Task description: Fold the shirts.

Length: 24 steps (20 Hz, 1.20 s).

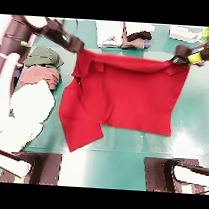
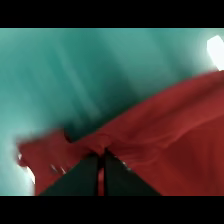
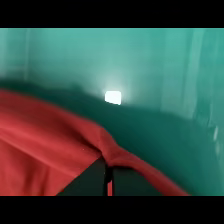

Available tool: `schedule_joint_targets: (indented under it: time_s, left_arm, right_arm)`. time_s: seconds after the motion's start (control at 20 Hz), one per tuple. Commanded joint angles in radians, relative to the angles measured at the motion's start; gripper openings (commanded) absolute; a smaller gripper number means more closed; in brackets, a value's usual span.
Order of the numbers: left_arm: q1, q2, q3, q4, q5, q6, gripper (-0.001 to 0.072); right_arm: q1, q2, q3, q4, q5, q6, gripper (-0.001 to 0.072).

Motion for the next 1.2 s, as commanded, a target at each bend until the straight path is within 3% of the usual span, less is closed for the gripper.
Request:
schedule_joint_targets:
  time_s: [0.0, 0.05, 0.1, 0.15, 0.2, 0.25, 0.45, 0.7, 0.75, 0.8, 0.95, 1.15]
  left_arm:
    - [0.019, -0.152, 0.001, -0.001, -0.063, -0.034, 0.0028]
    - [0.031, -0.153, 0.001, -0.002, -0.069, -0.035, 0.0030]
    - [0.043, -0.149, 0.002, -0.004, -0.074, -0.039, 0.0122]
    - [0.061, -0.141, 0.002, -0.004, -0.089, -0.059, 0.0376]
    - [0.079, -0.133, 0.004, -0.004, -0.110, -0.073, 0.0431]
    - [0.100, -0.116, 0.004, -0.004, -0.137, -0.084, 0.0433]
    - [0.154, -0.018, -0.029, 0.078, -0.252, -0.111, 0.0433]
    - [0.154, 0.249, -0.442, 0.146, -0.137, -0.141, 0.0434]
    - [0.154, 0.306, -0.548, 0.146, -0.104, -0.148, 0.0434]
    - [0.154, 0.353, -0.644, 0.138, -0.080, -0.159, 0.0434]
    - [0.154, 0.441, -0.842, 0.079, -0.053, -0.163, 0.0435]
    - [0.154, 0.464, -0.928, 0.014, -0.029, -0.163, 0.0434]
  right_arm:
    - [0.001, -0.127, -0.058, 0.011, -0.101, -0.010, 0.0017]
    - [0.001, -0.145, -0.058, 0.012, -0.109, -0.010, 0.0017]
    - [0.001, -0.155, -0.058, 0.011, -0.113, -0.011, 0.0019]
    - [0.001, -0.159, -0.058, 0.013, -0.120, -0.015, 0.0069]
    - [0.000, -0.159, -0.057, 0.012, -0.127, -0.015, 0.0310]
    - [-0.008, -0.154, -0.056, 0.016, -0.126, -0.015, 0.0410]
    - [-0.057, -0.067, -0.079, -0.046, -0.047, -0.048, 0.0410]
    - [-0.151, 0.135, -0.373, -0.206, 0.051, -0.080, 0.0412]
    - [-0.182, 0.162, -0.442, -0.199, 0.051, -0.086, 0.0441]
    - [-0.212, 0.183, -0.512, -0.199, 0.046, -0.086, 0.0539]
    - [-0.276, 0.194, -0.658, -0.198, 0.006, -0.086, 0.0541]
    - [-0.292, 0.193, -0.772, -0.183, -0.082, -0.086, 0.0540]
